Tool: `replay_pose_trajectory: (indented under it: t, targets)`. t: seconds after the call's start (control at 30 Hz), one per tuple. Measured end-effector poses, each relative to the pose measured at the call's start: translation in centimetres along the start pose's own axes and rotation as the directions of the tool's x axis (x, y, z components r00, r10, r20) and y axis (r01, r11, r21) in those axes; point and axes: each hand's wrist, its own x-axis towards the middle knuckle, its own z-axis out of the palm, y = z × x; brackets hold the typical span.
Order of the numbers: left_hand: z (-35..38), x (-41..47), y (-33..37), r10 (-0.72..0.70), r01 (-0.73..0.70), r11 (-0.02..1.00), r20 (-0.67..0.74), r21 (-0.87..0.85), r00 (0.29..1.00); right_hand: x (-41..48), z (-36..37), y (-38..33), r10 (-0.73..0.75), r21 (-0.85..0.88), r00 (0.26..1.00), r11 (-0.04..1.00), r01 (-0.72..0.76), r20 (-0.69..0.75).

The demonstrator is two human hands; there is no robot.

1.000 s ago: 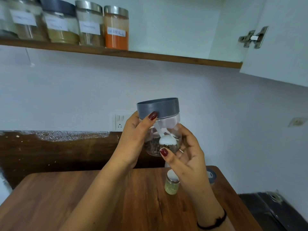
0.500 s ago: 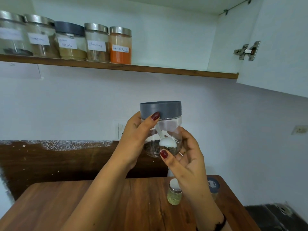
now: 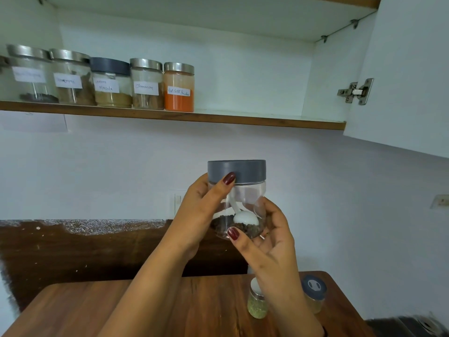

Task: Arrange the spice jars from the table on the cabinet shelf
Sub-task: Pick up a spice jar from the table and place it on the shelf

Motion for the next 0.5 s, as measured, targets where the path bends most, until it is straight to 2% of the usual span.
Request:
replay_pose_trajectory:
  t: [0.2,0.3,0.4,0.5]
  targets:
    - [-0.8,0.1,0.0,-0.039,0.044,0.997,0.076,-0.064,0.996,0.7,0.0,-0.4,0.083,0.12,0.996,0.989,-0.085,0.016]
    - [-1.0,0.2,-0.6,-0.061,0.075,0.988,0.102,-0.133,0.993,1.3,0.1,-0.4,0.131,0.251,0.991,0.959,-0.133,0.028]
    - [-1.1,0.2,-1.3,-0.084,0.106,0.976,0.12,-0.188,0.989,1.5,0.3,-0.5,0.162,0.493,0.982,0.849,-0.189,0.096]
    - [-1.0,0.4,-1.8,-0.077,0.116,0.968,0.177,-0.221,0.981,1.4,0.5,-0.5,0.119,0.646,0.975,0.733,-0.215,0.189]
